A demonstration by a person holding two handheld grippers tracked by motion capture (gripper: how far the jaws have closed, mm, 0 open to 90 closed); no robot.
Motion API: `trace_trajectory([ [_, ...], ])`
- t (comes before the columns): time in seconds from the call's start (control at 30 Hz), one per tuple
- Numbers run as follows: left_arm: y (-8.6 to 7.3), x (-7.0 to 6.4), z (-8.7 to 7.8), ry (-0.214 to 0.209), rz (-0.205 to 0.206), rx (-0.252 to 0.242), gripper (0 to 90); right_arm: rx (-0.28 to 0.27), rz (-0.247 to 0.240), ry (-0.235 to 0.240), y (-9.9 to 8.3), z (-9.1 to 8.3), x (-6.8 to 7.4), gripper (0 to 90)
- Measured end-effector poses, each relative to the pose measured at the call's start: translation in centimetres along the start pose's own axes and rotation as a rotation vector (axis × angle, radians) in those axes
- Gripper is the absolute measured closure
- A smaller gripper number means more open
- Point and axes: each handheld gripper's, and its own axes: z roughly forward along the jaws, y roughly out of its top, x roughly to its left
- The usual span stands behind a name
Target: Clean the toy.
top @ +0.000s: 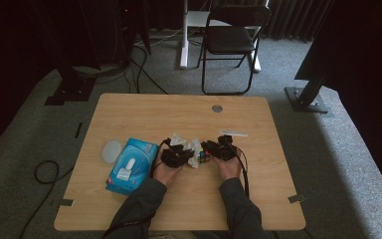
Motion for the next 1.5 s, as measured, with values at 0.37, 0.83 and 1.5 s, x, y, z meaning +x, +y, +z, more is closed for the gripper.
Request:
trace_trajectory([
  [0.37,-0.4,0.0,0.4,0.026,-0.004,0.024,86.3,-0.001,0.001,0.0,0.0,0.0,0.0,69.9],
  [0.83,-1.9,0.9,2.7,0.053,0.007,0.087,86.3,-0.003,0.005,0.0,0.0,0.0,0.0,69.9],
  [1.5,-1.0,1.5,-0.4,0.037,-0.043,-0.006,85.7,-0.004,0.006,-0.001,-0.1,0.0,0.0,69.9],
])
